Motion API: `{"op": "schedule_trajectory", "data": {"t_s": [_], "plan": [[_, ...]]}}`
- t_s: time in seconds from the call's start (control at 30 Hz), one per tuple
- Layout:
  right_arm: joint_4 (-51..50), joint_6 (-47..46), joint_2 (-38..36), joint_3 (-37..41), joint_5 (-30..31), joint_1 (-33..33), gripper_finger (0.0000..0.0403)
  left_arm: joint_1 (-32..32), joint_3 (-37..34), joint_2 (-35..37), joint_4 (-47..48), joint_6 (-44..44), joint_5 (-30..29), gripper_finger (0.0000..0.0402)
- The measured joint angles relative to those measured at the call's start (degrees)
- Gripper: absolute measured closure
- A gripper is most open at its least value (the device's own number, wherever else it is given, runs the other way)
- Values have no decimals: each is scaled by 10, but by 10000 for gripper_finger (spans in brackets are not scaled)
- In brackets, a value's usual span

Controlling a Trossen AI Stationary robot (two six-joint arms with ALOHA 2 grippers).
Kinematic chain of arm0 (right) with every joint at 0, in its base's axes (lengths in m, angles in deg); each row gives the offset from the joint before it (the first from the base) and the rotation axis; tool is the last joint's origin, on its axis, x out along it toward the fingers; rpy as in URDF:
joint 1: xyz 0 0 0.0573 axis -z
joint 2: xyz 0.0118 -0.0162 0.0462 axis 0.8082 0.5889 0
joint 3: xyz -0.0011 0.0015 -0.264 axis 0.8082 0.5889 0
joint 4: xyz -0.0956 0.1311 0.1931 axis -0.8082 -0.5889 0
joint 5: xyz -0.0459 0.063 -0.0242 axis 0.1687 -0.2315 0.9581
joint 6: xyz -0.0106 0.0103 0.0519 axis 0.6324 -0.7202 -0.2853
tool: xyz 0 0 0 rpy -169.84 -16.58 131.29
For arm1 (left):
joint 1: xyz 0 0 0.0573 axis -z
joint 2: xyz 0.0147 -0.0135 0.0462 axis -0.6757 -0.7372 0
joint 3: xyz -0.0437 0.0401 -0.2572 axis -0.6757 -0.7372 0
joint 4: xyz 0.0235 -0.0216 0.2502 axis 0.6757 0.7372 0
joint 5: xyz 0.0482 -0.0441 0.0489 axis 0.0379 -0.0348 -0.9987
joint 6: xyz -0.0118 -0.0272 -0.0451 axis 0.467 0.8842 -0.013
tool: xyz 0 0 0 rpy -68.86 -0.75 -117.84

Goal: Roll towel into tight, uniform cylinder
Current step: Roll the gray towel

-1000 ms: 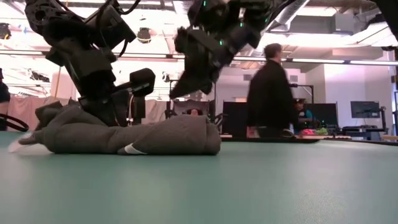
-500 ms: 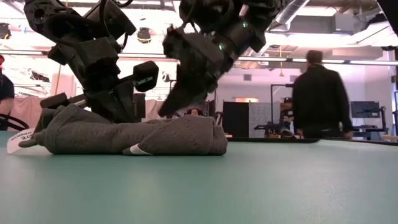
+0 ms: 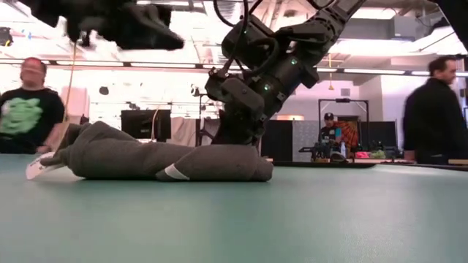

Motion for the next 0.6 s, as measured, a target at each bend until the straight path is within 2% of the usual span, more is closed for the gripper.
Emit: {"op": "schedule_trajectory", "data": {"t_s": [0.07, 0.13, 0.2, 0.3, 0.6], "plan": [[3, 0, 1, 0, 1, -1, 390, 19, 0, 2, -2, 181, -85, 401], [7, 0, 1, 0, 1, -1, 390, 42, 0, -6, 10, 270, -154, 401], [17, -4, 1, 0, 3, -1, 390, 66, 0, -22, 25, 338, -198, 402], [34, -26, 1, 0, 11, 1, 390, 97, 0, -50, 37, 428, -214, 402], [30, -46, 1, 0, 18, 1, 390, 204, -1, -127, 74, 590, -275, 402]]}}
